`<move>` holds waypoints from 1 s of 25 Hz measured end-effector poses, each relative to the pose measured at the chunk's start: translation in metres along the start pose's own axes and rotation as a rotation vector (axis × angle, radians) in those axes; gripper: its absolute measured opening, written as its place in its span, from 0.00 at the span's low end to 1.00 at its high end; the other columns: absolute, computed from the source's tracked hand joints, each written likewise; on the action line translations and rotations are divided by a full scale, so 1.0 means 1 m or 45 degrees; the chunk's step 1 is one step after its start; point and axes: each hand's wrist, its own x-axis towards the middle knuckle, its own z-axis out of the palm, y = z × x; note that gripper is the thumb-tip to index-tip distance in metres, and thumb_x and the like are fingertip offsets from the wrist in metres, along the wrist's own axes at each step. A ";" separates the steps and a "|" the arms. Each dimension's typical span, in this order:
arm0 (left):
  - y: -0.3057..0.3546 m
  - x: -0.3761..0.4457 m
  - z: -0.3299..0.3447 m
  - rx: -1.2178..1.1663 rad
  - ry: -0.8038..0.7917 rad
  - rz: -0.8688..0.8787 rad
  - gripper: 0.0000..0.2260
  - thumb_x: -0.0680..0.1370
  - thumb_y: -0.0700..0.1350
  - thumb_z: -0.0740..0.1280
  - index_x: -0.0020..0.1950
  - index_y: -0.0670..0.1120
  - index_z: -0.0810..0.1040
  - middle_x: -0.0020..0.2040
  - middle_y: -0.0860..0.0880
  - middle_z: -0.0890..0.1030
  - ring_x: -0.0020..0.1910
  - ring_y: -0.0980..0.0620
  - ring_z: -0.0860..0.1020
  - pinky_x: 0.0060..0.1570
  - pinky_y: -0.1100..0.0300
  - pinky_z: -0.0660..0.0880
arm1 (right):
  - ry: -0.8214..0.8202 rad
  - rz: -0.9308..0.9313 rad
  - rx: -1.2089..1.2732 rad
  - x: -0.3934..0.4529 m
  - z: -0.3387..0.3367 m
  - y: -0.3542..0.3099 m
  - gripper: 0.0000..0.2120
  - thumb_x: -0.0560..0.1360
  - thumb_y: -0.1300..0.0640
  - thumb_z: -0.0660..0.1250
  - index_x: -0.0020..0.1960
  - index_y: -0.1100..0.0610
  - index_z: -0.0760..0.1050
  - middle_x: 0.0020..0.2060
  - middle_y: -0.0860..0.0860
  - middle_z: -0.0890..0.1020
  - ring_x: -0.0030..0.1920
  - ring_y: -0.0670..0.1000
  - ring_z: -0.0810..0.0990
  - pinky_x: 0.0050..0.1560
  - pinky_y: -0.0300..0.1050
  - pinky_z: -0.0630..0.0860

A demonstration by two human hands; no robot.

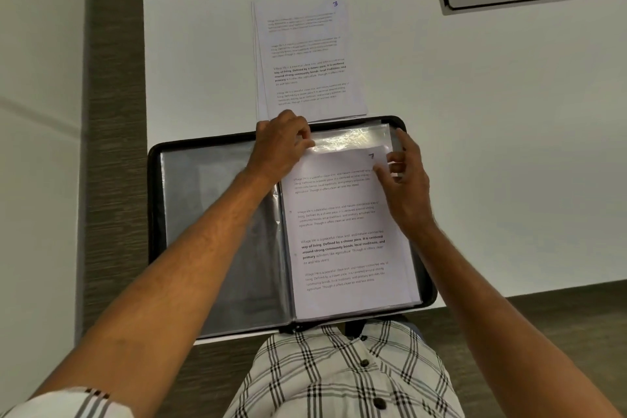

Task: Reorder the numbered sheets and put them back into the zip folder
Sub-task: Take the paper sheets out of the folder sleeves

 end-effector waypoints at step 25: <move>0.021 0.058 -0.022 -0.166 -0.939 -0.167 0.08 0.76 0.42 0.76 0.54 0.45 0.86 0.42 0.53 0.83 0.35 0.58 0.77 0.33 0.68 0.73 | -0.067 0.254 0.473 -0.010 0.007 -0.004 0.08 0.86 0.55 0.64 0.60 0.56 0.80 0.51 0.49 0.87 0.50 0.53 0.87 0.49 0.47 0.85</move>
